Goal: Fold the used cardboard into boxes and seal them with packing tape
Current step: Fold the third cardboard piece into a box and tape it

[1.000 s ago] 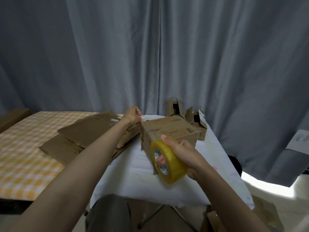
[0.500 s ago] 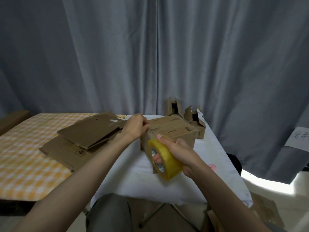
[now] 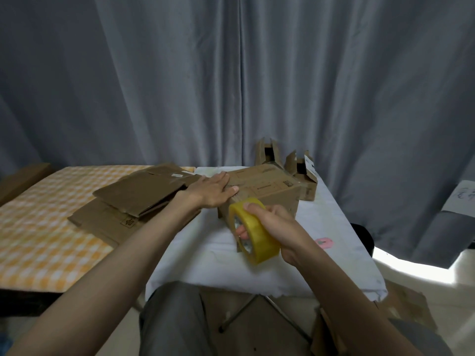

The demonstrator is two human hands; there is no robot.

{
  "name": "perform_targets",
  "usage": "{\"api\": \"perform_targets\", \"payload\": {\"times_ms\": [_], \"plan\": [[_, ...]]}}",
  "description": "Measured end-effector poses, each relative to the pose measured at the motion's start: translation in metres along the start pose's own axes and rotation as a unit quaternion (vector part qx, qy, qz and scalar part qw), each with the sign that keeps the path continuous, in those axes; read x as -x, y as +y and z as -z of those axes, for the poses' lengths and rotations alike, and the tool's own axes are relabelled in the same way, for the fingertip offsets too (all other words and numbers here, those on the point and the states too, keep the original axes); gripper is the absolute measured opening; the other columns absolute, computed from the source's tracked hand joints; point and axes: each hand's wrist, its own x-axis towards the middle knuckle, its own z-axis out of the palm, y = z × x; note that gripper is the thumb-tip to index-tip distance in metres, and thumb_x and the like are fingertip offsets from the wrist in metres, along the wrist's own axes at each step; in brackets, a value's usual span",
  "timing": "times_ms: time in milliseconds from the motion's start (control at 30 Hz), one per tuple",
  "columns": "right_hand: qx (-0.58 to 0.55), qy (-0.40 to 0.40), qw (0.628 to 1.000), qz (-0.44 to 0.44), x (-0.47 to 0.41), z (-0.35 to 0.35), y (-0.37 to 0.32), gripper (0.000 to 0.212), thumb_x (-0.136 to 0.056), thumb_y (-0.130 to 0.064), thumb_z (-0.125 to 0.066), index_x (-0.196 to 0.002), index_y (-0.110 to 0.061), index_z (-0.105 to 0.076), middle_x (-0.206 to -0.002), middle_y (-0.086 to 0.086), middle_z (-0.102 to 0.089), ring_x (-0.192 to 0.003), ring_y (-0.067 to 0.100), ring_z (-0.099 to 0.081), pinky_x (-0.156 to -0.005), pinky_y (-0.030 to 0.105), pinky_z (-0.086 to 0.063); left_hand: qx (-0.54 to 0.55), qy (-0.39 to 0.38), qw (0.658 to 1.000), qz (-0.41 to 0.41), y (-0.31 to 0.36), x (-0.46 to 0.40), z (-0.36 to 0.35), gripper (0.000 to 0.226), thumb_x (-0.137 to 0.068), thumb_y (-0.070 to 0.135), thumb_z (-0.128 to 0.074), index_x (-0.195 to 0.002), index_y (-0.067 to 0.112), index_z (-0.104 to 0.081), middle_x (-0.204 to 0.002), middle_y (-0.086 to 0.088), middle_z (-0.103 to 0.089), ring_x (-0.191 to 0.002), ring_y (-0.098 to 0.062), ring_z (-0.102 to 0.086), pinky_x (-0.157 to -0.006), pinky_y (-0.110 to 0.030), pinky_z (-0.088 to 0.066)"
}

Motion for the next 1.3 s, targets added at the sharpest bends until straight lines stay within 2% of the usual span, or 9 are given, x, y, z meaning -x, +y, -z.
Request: {"api": "perform_targets", "payload": {"times_ms": [233,367,667,800,900,1000,1067,1167,1300], "plan": [[0.039,0.015,0.999,0.002,0.004,0.015,0.028,0.048,-0.094,-0.055,-0.058,-0.107,-0.01,-0.069,-0.078,0.014,-0.076,-0.069,0.022,-0.074,-0.069,0.03,-0.06,0.007,0.001,1.0,0.014,0.0,0.003,0.0,0.088,-0.094,0.076,-0.016,-0.16,0.02,-0.002,-0.167,0.003,0.003,-0.154,-0.013,0.001,-0.124,-0.04,0.0],[0.01,0.043,0.999,-0.001,-0.004,0.02,0.043,0.036,-0.097,-0.041,-0.059,-0.11,-0.009,-0.067,-0.073,0.01,-0.076,-0.059,0.014,-0.071,-0.052,0.017,-0.051,0.033,0.015,0.999,0.02,0.001,0.0,-0.001,0.095,-0.088,0.083,-0.018,-0.16,0.022,-0.003,-0.167,0.005,0.002,-0.154,-0.014,0.002,-0.124,-0.041,0.002],[-0.038,0.013,0.999,0.008,-0.034,0.015,0.057,0.015,-0.097,-0.024,-0.058,-0.098,-0.01,-0.062,-0.07,0.01,-0.075,-0.058,0.014,-0.07,-0.052,0.02,-0.053,0.074,0.056,0.996,0.01,-0.006,-0.014,-0.008,0.089,-0.092,0.078,-0.019,-0.16,0.022,-0.005,-0.168,0.004,0.0,-0.153,-0.01,0.001,-0.124,-0.04,0.001],[-0.016,0.012,1.0,0.022,-0.038,0.019,0.08,0.011,-0.097,-0.024,-0.057,-0.091,-0.014,-0.057,-0.061,-0.013,-0.07,-0.053,-0.002,-0.065,-0.045,0.011,-0.045,0.073,0.109,0.991,-0.018,-0.003,-0.015,-0.026,0.088,-0.095,0.073,-0.021,-0.16,0.017,-0.002,-0.167,0.003,0.006,-0.153,-0.008,0.006,-0.125,-0.039,0.002],[-0.025,-0.002,0.999,0.035,-0.038,0.015,0.085,0.019,-0.096,-0.03,-0.057,-0.103,-0.012,-0.056,-0.08,-0.004,-0.077,-0.074,0.009,-0.073,-0.065,0.024,-0.054,0.075,0.101,0.992,-0.023,-0.001,-0.018,-0.023,0.084,-0.097,0.069,-0.022,-0.16,0.017,0.0,-0.167,0.002,0.007,-0.153,-0.009,0.007,-0.125,-0.039,0.003],[-0.035,-0.003,0.999,0.039,-0.043,0.007,0.087,0.02,-0.097,-0.031,-0.056,-0.108,-0.014,-0.053,-0.093,0.009,-0.078,-0.092,0.025,-0.073,-0.076,0.038,-0.052,0.047,0.129,0.99,-0.042,0.003,-0.02,-0.013,0.075,-0.102,0.059,-0.03,-0.159,0.012,-0.018,-0.167,-0.005,-0.011,-0.153,-0.019,-0.012,-0.124,-0.04,-0.009],[-0.036,0.006,0.999,0.03,-0.047,0.003,0.091,0.017,-0.098,-0.029,-0.055,-0.109,-0.016,-0.054,-0.094,0.007,-0.078,-0.099,0.029,-0.071,-0.08,0.04,-0.052,0.019,0.211,0.976,-0.058,0.009,-0.014,-0.01,0.059,-0.101,0.05,-0.044,-0.143,0.009,-0.045,-0.148,-0.012,-0.039,-0.133,-0.031,-0.041,-0.11,-0.043,-0.033],[-0.017,0.007,1.0,0.017,-0.049,0.002,0.094,0.023,-0.097,-0.028,-0.055,-0.117,-0.017,-0.054,-0.096,0.003,-0.078,-0.105,0.03,-0.069,-0.085,0.043,-0.052,0.023,0.279,0.956,-0.083,0.019,0.005,-0.013,0.039,-0.097,0.042,-0.055,-0.118,0.008,-0.054,-0.119,-0.01,-0.051,-0.107,-0.03,-0.051,-0.089,-0.045,-0.043],[-0.011,0.019,1.0,0.015,-0.052,0.002,0.097,0.024,-0.096,-0.027,-0.058,-0.116,-0.015,-0.058,-0.103,0.008,-0.075,-0.103,0.03,-0.066,-0.082,0.041,-0.051,0.052,0.254,0.962,-0.091,0.017,0.028,-0.018,0.059,-0.091,0.064,-0.053,-0.122,0.013,-0.056,-0.12,-0.002,-0.055,-0.105,-0.023,-0.055,-0.087,-0.042,-0.047]]}}
